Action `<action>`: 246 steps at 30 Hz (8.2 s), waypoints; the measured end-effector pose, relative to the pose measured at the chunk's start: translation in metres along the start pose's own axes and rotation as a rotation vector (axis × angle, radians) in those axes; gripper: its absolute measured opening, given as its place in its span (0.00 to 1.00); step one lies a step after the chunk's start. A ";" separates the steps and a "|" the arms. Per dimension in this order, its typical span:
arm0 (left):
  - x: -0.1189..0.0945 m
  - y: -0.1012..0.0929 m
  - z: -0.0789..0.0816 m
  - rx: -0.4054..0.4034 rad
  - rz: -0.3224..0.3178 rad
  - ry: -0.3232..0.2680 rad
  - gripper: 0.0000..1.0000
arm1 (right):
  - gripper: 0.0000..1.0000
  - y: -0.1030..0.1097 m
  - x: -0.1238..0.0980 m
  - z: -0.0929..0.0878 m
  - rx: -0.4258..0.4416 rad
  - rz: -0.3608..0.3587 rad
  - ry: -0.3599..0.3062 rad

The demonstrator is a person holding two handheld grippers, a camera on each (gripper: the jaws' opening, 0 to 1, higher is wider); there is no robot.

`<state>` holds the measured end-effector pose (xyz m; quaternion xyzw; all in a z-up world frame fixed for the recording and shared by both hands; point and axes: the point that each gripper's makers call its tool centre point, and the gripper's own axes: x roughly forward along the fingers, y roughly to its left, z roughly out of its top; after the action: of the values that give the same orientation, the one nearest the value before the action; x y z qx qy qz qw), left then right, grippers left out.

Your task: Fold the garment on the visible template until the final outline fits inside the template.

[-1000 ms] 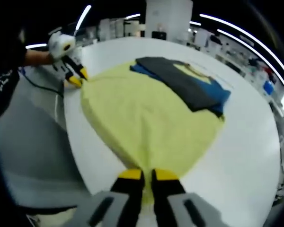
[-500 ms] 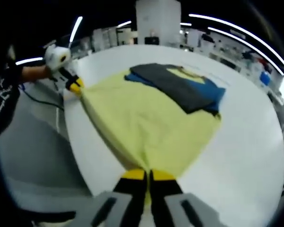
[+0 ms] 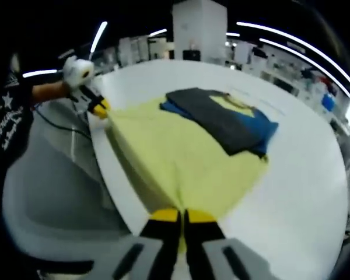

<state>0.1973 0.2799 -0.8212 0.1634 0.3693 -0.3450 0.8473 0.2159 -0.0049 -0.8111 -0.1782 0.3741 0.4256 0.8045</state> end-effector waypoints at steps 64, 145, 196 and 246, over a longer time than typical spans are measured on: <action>-0.060 0.007 0.061 -0.002 0.077 -0.090 0.00 | 0.00 0.003 -0.057 0.048 -0.088 -0.084 -0.061; 0.082 0.205 0.152 -0.133 0.283 -0.143 0.00 | 0.00 -0.207 0.091 0.156 -0.152 -0.417 0.062; 0.112 0.228 0.121 0.047 0.207 -0.163 0.07 | 0.17 -0.229 0.123 0.127 -0.073 -0.272 -0.015; 0.096 0.251 0.121 -0.285 0.248 -0.252 0.46 | 0.55 -0.252 0.124 0.133 0.371 -0.251 -0.155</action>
<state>0.4834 0.3493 -0.8048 0.0419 0.2828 -0.2003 0.9371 0.5262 -0.0001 -0.8251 -0.0394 0.3579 0.2588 0.8963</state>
